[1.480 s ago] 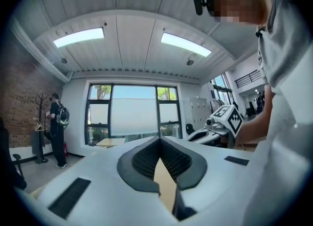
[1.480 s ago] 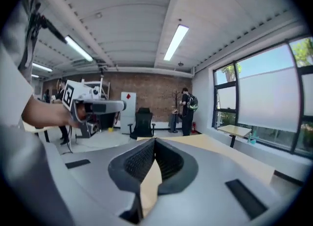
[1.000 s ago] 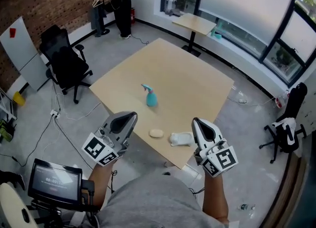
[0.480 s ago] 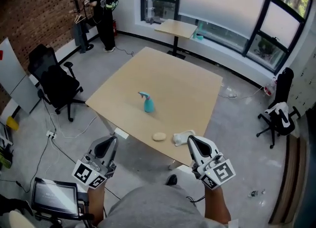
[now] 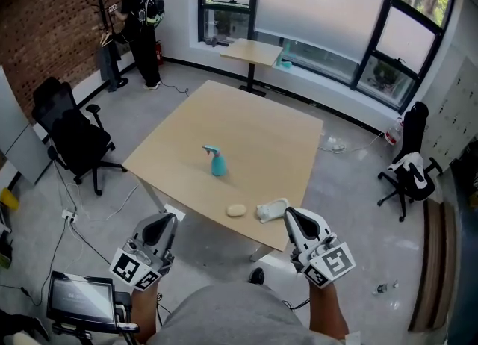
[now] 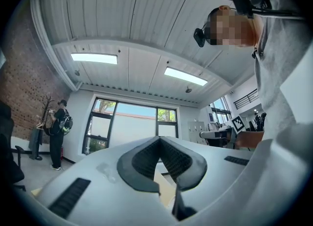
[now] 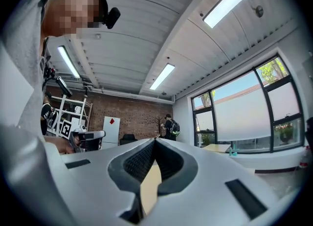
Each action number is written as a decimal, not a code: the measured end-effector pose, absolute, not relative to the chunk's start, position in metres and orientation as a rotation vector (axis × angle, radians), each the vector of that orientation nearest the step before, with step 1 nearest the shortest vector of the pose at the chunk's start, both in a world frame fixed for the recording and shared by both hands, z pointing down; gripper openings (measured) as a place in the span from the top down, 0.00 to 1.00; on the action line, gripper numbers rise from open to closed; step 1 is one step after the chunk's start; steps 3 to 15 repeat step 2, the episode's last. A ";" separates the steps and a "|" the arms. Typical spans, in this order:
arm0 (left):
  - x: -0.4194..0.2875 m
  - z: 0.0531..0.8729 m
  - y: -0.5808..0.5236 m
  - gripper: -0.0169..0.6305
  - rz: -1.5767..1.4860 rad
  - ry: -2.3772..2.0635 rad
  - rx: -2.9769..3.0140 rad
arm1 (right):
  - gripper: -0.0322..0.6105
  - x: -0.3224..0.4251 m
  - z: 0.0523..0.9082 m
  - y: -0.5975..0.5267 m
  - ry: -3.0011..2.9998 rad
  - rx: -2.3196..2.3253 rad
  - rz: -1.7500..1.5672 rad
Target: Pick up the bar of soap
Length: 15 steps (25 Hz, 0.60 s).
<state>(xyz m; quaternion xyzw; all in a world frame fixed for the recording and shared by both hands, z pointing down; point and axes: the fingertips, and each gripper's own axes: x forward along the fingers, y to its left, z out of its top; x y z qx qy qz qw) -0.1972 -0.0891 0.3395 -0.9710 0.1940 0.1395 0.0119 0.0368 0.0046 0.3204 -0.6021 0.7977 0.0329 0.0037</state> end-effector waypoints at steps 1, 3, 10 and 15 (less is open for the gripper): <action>-0.199 0.339 -0.088 0.97 0.438 0.602 -3.028 | 0.94 0.035 0.320 0.005 2.500 -1.888 0.106; -0.200 0.339 -0.088 0.97 0.441 0.598 -3.028 | 0.94 0.033 0.319 0.005 2.500 -1.890 0.108; -0.200 0.339 -0.088 0.97 0.441 0.598 -3.028 | 0.94 0.033 0.319 0.005 2.500 -1.890 0.108; -0.200 0.339 -0.088 0.97 0.441 0.598 -3.028 | 0.94 0.033 0.319 0.005 2.500 -1.890 0.108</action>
